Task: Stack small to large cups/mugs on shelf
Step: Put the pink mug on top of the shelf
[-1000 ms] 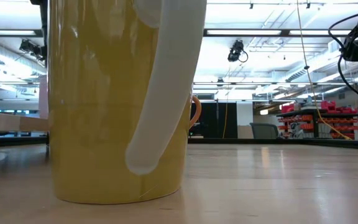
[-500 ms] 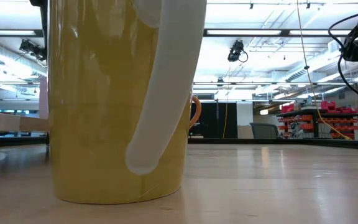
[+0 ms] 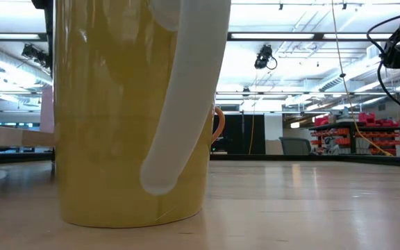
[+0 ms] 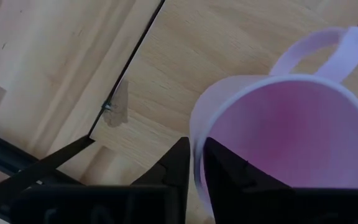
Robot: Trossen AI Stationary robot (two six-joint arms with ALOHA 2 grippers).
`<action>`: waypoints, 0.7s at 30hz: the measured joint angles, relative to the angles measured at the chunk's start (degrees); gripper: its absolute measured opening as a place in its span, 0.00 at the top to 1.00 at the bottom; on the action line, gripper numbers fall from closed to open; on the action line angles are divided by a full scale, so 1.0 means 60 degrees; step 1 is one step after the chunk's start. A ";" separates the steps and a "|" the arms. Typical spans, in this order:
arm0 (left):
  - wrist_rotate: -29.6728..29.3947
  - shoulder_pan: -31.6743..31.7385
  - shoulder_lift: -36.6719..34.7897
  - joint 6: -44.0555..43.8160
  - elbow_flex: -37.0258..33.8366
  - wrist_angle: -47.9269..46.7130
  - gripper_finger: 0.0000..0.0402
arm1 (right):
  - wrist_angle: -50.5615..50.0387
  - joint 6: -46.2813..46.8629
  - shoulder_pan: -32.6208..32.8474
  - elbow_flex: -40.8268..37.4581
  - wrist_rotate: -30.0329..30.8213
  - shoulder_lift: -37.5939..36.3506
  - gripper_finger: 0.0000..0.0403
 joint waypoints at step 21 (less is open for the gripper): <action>0.0547 0.0005 -0.0747 -0.1309 0.0011 0.0050 0.77 | -0.0031 0.0000 0.0004 -0.0002 -0.0056 0.0000 0.96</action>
